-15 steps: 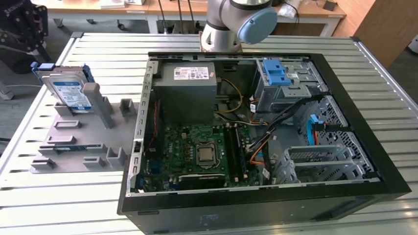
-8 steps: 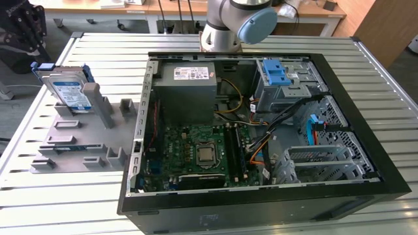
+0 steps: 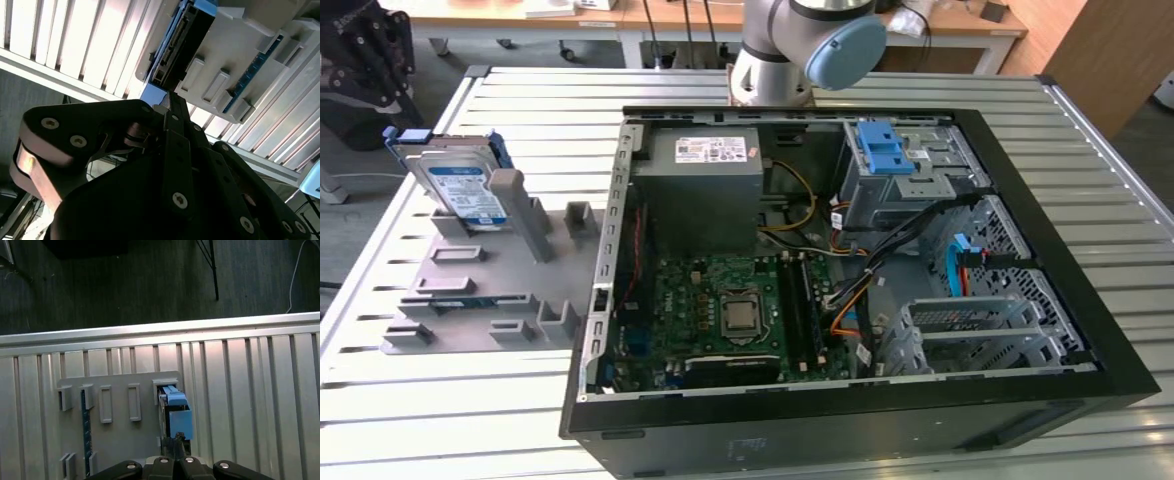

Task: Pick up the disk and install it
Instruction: 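Pick up the disk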

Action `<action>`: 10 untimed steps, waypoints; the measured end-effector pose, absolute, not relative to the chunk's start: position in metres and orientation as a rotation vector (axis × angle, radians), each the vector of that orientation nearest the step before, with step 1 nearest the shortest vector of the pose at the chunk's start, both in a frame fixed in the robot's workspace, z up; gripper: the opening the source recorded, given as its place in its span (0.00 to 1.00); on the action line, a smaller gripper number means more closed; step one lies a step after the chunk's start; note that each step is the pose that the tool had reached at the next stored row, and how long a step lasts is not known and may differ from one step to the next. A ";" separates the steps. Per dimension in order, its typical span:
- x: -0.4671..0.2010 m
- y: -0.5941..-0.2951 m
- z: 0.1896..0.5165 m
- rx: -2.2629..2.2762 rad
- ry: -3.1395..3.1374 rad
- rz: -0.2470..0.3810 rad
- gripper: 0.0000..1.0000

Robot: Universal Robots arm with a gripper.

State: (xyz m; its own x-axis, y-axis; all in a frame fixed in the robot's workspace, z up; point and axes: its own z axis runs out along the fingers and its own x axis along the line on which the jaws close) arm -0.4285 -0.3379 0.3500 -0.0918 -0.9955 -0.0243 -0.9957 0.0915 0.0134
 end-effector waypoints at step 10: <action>-0.436 -0.335 0.347 -2.173 2.258 0.041 0.29</action>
State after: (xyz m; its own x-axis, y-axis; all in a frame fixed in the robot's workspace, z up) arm -0.4357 -0.3347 0.3472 -0.0384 -0.9990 -0.0239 -0.9992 0.0381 0.0136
